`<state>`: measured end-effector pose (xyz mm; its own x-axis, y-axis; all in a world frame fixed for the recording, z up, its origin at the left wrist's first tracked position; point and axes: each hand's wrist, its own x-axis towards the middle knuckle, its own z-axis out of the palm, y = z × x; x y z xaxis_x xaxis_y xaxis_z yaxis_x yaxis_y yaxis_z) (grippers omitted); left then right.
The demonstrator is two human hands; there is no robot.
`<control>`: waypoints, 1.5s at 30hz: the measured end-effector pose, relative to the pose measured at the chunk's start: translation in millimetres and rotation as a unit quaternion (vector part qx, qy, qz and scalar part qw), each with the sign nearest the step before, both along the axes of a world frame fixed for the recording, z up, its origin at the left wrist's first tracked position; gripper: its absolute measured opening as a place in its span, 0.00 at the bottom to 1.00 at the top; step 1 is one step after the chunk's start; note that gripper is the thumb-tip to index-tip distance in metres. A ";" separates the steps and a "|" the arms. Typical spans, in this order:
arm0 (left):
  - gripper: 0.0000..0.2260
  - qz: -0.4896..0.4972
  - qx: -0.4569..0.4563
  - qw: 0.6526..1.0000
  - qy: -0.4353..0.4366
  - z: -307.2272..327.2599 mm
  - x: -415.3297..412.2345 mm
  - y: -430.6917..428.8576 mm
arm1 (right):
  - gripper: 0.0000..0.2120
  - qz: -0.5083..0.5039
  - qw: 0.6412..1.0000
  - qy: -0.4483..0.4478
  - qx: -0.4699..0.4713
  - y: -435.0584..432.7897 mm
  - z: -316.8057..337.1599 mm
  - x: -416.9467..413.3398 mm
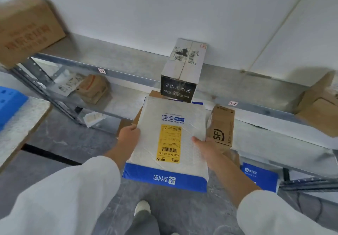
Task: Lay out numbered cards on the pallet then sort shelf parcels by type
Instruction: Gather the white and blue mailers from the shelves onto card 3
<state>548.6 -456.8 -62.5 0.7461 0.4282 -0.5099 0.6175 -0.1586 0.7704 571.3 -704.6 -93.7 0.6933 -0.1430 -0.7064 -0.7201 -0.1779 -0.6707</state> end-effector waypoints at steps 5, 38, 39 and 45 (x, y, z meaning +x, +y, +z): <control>0.11 -0.005 -0.018 1.000 -0.005 38.3 -69.2 -0.4 | 0.16 0.027 1.000 0.006 0.003 2.4 40.6 -51.3; 0.11 0.322 0.076 0.913 -0.238 263.8 -448.2 316.0 | 0.18 0.399 0.890 -0.211 0.061 425.2 292.9 -264.5; 0.11 0.325 0.087 0.911 -0.240 265.2 -455.3 323.7 | 0.17 0.404 0.888 -0.211 0.060 436.6 295.1 -270.0; 0.12 0.335 0.096 0.909 -0.228 257.6 -479.6 370.7 | 0.15 0.421 0.880 -0.215 0.049 490.6 295.6 -286.2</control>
<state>69.0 -86.1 195.1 0.3997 0.9131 -0.0811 0.2480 -0.0225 0.9685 285.1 -214.0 201.9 0.7303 0.5967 -0.3325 -0.0357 -0.4527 -0.8910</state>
